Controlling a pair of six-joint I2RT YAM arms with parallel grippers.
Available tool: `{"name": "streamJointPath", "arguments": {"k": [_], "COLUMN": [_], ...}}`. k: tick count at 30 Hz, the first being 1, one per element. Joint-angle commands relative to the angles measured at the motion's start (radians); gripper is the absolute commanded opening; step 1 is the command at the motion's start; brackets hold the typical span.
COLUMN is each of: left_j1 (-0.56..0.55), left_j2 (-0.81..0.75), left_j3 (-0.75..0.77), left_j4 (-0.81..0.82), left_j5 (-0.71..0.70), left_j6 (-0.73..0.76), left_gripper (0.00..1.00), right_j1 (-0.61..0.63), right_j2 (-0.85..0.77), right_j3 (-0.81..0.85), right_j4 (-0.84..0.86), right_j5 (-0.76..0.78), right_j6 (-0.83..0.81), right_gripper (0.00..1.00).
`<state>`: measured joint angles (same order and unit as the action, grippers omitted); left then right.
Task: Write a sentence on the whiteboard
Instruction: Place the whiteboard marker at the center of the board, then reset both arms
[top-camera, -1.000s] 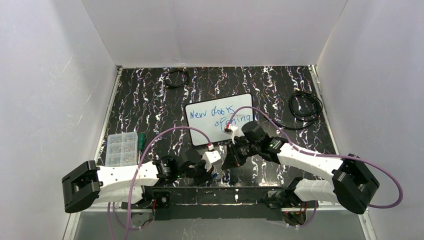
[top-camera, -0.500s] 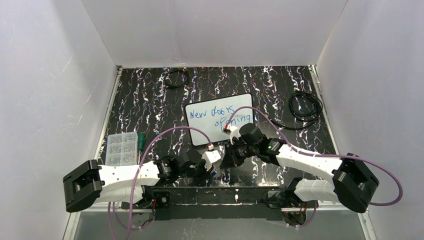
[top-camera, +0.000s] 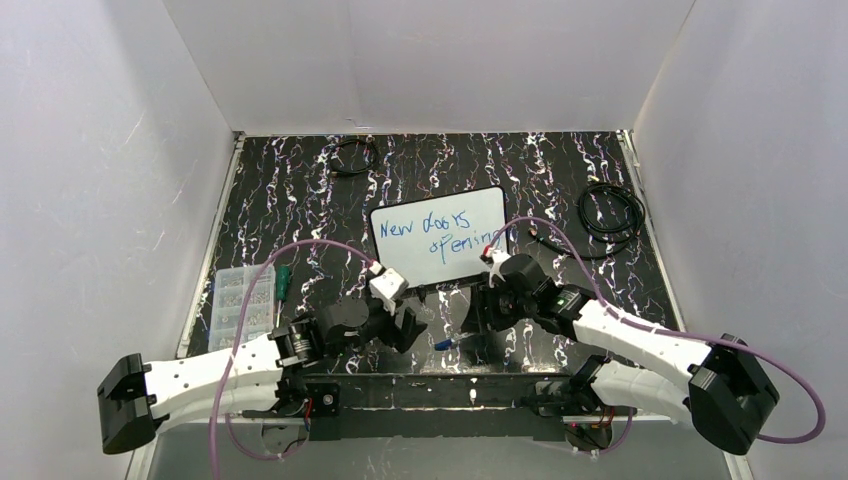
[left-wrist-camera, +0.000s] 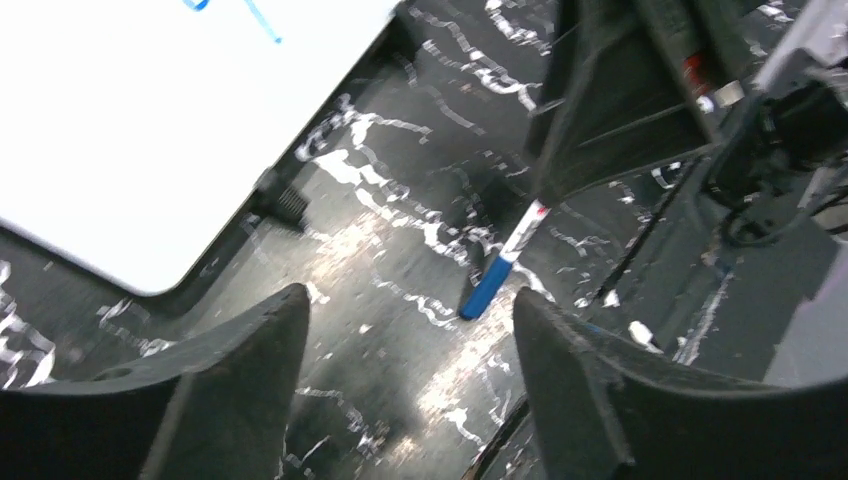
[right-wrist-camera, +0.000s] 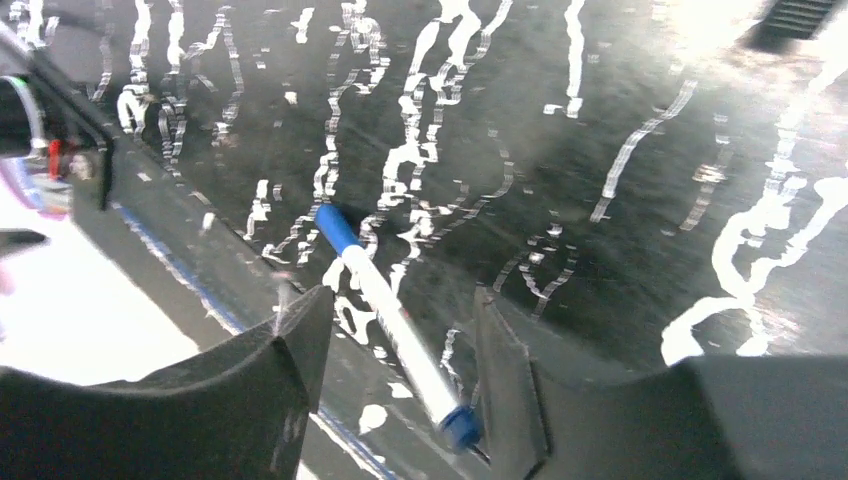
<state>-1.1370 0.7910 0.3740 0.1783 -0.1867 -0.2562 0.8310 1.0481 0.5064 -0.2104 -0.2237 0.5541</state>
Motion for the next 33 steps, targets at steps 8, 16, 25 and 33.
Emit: {"name": "streamJointPath", "arguments": {"k": [8, 16, 25, 33], "left_j1": [0.308, 0.65, 1.088, 1.114], "left_j2": [-0.087, -0.029, 0.008, -0.012], "left_j3": [0.225, 0.462, 0.576, 0.501], "left_j4": [-0.495, -0.685, -0.684, -0.592], "left_j5": [0.012, 0.201, 0.248, 0.094], "left_j6": [-0.148, -0.073, -0.064, -0.036], "left_gripper": [0.92, 0.97, 0.98, 0.98], "right_j1": [-0.152, -0.299, -0.3, -0.3], "right_j2": [-0.056, -0.15, -0.37, -0.395], "right_j3": [0.139, 0.239, 0.221, 0.215], "right_j4": [-0.239, -0.231, -0.015, 0.0], "right_j5": [0.354, 0.579, 0.808, 0.835], "right_j6": [-0.081, -0.2, -0.347, -0.362], "right_gripper": [0.99, 0.99, 0.99, 0.99]}}
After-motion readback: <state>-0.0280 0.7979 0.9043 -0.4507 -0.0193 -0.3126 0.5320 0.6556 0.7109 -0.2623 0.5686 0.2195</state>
